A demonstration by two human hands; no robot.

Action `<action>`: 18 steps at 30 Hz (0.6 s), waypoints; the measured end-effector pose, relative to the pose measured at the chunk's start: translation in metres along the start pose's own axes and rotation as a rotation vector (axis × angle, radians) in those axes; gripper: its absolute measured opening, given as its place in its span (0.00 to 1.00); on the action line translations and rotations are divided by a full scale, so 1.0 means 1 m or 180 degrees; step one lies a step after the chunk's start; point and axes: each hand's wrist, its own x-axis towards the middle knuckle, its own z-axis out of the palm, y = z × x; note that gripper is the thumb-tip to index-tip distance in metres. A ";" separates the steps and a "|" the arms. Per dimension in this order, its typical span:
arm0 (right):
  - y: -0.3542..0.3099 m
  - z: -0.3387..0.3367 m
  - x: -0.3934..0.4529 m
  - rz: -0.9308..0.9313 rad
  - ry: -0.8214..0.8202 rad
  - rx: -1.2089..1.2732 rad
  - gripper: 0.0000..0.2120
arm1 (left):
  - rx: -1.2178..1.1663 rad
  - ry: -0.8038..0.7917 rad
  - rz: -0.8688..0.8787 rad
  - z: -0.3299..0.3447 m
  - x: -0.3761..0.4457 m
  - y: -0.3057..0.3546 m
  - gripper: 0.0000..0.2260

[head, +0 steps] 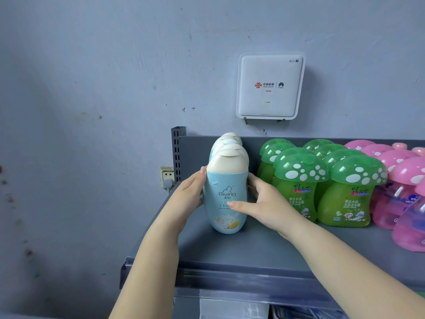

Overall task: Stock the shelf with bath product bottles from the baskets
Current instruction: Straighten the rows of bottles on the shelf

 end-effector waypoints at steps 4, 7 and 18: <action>0.002 0.003 -0.002 -0.0043 0.0121 -0.0107 0.32 | -0.0001 -0.0013 -0.0044 -0.001 0.001 -0.003 0.17; 0.002 0.005 -0.002 -0.0085 0.0170 -0.0174 0.29 | 0.0036 -0.0040 0.0029 -0.002 0.000 -0.004 0.18; 0.000 0.009 -0.002 -0.0095 0.0171 -0.0062 0.26 | 0.0051 -0.0082 0.0284 -0.005 0.003 -0.007 0.17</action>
